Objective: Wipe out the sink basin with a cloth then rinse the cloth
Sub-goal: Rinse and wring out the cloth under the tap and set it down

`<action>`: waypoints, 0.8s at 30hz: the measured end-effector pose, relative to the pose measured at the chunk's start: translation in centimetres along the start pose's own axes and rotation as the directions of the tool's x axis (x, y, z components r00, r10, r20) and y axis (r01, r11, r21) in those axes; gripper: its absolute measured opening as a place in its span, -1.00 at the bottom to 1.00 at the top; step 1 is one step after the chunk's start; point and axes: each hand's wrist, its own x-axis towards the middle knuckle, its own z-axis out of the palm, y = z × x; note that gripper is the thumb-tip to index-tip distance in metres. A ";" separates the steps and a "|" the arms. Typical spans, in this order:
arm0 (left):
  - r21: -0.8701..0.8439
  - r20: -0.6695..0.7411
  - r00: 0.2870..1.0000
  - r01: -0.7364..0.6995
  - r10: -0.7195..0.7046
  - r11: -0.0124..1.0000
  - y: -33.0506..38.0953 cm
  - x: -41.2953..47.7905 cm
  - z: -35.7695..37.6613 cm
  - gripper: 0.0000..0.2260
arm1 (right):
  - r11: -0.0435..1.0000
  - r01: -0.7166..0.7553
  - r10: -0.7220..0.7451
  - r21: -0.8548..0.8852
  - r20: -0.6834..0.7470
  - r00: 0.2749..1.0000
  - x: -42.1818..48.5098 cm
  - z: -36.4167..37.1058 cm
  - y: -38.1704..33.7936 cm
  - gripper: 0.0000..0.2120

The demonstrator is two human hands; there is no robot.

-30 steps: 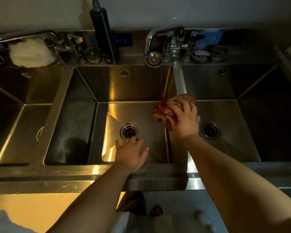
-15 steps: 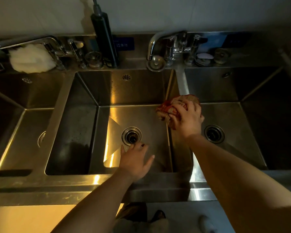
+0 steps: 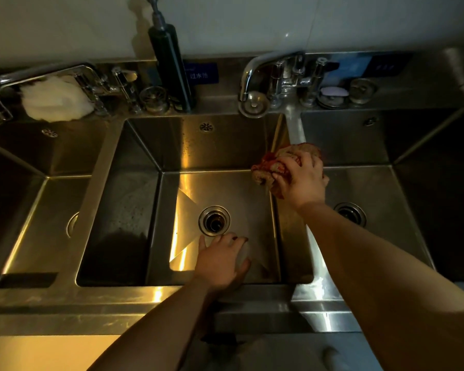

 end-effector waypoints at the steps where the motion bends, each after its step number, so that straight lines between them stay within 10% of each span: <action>1: 0.005 0.001 1.000 0.006 -0.006 1.000 0.0 -0.1 -0.1 -0.53 | 1.000 0.000 0.000 0.004 0.011 1.000 -0.2 -0.2 0.0 -0.62; 12: 0.103 -0.089 0.995 -0.034 0.043 0.994 1.5 -0.4 -1.1 -0.53 | 0.998 0.023 -0.027 0.063 0.060 0.998 -6.8 -1.7 1.1 -0.58; 18: -0.105 -0.295 0.945 -0.176 0.138 0.979 6.7 3.0 -3.7 -0.31 | 0.948 0.005 0.011 0.317 -0.048 0.999 -9.1 -3.0 1.5 -0.33; 24: -0.224 -0.193 0.975 -0.155 0.112 0.962 8.5 5.2 -4.5 -0.09 | 0.946 -0.091 0.118 0.312 -0.068 0.991 -10.4 -2.3 2.4 -0.32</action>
